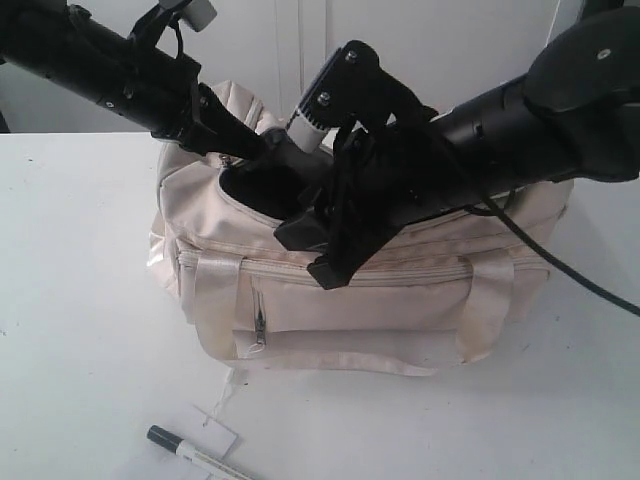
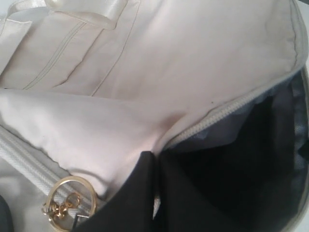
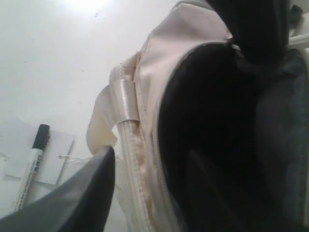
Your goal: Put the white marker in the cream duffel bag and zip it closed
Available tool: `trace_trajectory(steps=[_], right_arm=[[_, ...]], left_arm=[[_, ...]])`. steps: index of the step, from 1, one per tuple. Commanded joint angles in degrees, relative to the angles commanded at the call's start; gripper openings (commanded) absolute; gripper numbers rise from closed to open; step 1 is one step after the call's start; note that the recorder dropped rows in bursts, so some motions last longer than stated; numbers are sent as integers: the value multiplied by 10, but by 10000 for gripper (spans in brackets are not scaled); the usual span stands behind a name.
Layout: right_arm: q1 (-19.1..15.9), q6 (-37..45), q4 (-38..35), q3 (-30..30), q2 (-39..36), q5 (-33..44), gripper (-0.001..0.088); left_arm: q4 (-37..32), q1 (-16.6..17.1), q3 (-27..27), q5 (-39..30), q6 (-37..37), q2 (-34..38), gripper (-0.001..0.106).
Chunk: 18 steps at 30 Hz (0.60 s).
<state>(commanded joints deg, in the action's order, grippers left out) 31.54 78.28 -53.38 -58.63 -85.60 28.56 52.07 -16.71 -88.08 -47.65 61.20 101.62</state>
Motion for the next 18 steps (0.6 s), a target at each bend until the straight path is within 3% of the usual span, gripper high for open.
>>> trace_trajectory(steps=[6, 11, 15, 18], right_arm=[[7, 30, -7, 7, -15, -10, 435], [7, 30, -47, 7, -28, -24, 343], [7, 30, -61, 7, -30, -14, 210], [7, 30, -61, 7, -30, 6, 9]], left_arm=[[0, 0, 0, 0, 0, 0, 0], [0, 0, 0, 0, 0, 0, 0], [-2, 0, 0, 0, 0, 0, 0], [-12, 0, 0, 7, 3, 0, 0]])
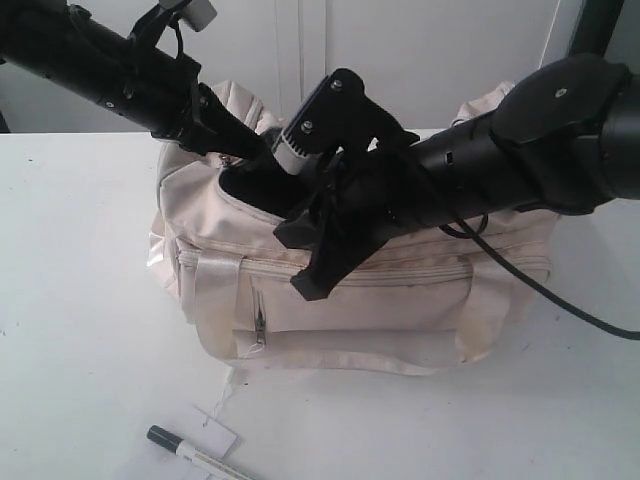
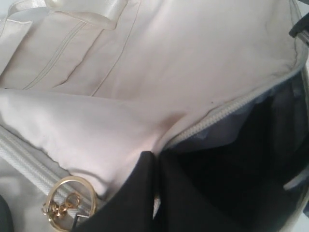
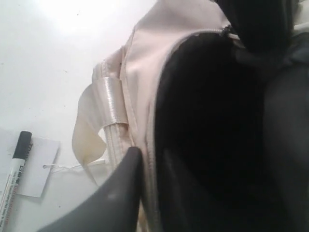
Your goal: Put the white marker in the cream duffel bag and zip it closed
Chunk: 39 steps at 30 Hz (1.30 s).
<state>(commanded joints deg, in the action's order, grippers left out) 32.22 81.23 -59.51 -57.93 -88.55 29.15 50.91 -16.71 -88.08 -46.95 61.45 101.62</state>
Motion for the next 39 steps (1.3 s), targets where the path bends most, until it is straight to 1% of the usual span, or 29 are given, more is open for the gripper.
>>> trace_trajectory(steps=[2, 6, 9, 13, 15, 21, 29, 39], right_arm=[[0, 0, -1, -3, 0, 20, 0], [0, 13, -2, -8, 0, 54, 0], [0, 37, -2, -8, 0, 84, 0], [0, 40, -1, -8, 2, 93, 0], [0, 43, 1, -8, 8, 96, 0], [0, 61, 1, -8, 37, 118, 0], [0, 86, 1, -8, 62, 170, 0], [0, 86, 13, -8, 52, 160, 0]], left_arm=[[-10, 0, 0, 23, 0, 0, 0], [-7, 0, 0, 75, 0, 0, 0], [13, 0, 0, 116, 0, 0, 0], [22, 0, 0, 200, 0, 0, 0], [27, 0, 0, 223, 0, 0, 0], [30, 0, 0, 262, 0, 0, 0], [30, 0, 0, 285, 0, 0, 0], [30, 0, 0, 324, 0, 0, 0]])
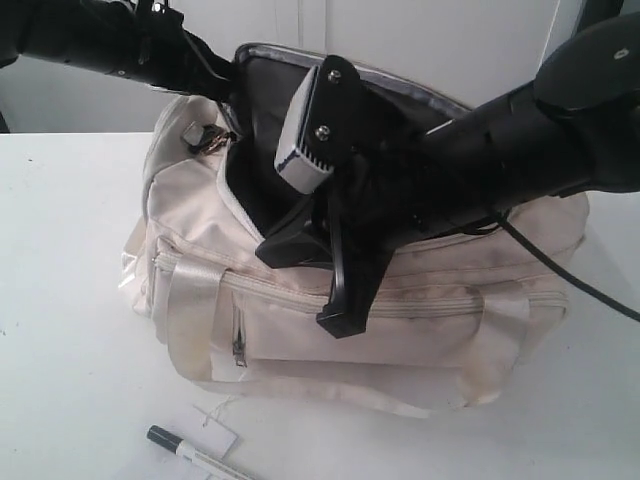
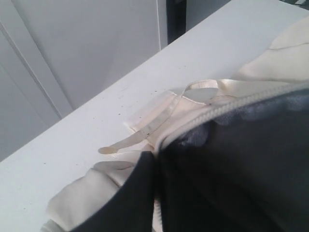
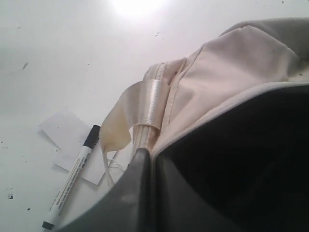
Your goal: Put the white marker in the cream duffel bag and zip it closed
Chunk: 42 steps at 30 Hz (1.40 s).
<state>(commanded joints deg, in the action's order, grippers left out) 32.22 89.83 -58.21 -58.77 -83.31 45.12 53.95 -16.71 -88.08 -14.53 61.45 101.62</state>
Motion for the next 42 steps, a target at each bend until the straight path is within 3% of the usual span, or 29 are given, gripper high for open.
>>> trace_trajectory(steps=[11, 23, 30, 42], right_arm=[[0, -1, -2, 0, -46, -86, 0], [0, -2, 3, 0, -55, -80, 0], [0, -2, 66, 0, -55, -75, 0], [0, -2, 111, 0, -53, -54, 0]], left_arm=[[0, 0, 0, 22, 0, 10, 0], [0, 0, 0, 30, 0, 10, 0], [-5, 0, 0, 30, 0, 10, 0], [-27, 0, 0, 30, 0, 10, 0]])
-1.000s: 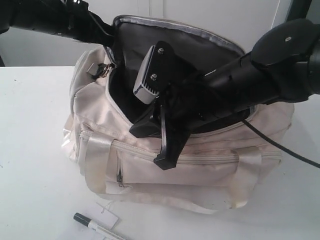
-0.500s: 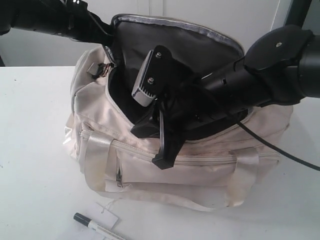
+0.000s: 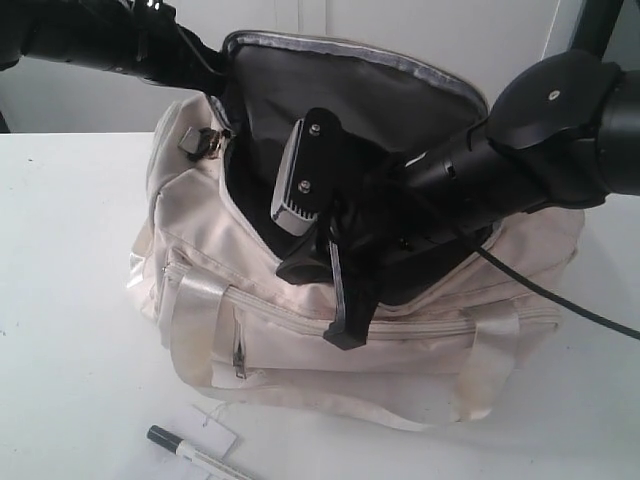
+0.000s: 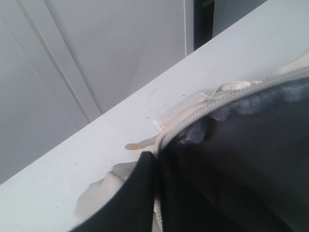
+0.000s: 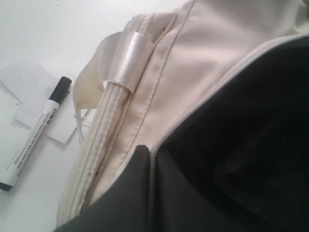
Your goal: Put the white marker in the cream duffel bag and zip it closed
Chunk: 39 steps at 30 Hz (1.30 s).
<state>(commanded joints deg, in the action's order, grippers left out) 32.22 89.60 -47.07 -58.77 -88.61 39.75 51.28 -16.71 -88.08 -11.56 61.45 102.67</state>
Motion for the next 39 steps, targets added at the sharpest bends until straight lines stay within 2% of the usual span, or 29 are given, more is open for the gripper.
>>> trace_trajectory(steps=[9, 19, 32, 39], right_arm=[[0, 0, 6, 0, 0, 1, 0], [0, 0, 6, 0, 0, 13, 0], [0, 0, 6, 0, 0, -5, 2], [0, 0, 6, 0, 0, -10, 161]], left_arm=[[0, 0, 0, 5, 0, 1, 0], [1, 0, 0, 44, 0, 1, 0], [1, 0, 0, 46, 0, 1, 0], [1, 0, 0, 46, 0, 1, 0]])
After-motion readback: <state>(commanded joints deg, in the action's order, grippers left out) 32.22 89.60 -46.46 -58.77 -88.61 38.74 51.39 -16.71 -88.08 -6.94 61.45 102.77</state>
